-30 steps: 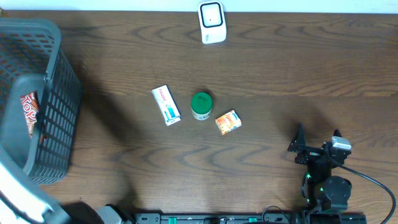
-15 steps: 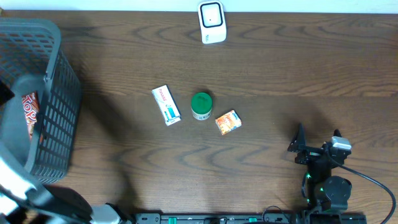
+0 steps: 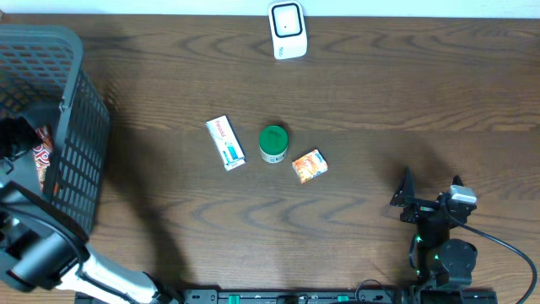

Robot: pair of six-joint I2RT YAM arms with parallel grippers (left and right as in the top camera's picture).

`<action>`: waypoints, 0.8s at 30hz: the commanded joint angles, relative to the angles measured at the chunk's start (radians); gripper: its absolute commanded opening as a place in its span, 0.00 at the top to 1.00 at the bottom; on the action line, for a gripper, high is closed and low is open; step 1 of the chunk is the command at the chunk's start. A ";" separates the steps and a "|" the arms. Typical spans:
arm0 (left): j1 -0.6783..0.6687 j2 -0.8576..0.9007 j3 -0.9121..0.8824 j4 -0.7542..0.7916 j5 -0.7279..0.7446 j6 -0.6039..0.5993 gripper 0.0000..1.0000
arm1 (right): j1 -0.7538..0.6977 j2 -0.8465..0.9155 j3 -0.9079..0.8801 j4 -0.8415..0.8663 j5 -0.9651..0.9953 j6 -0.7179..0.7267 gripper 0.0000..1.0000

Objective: Scan the item barcode
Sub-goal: 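Lower the left gripper and grasp the red TOP chocolate bar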

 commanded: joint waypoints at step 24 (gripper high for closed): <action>0.003 0.189 -0.132 0.065 0.047 0.031 0.21 | -0.003 -0.003 -0.002 -0.002 0.005 -0.011 0.01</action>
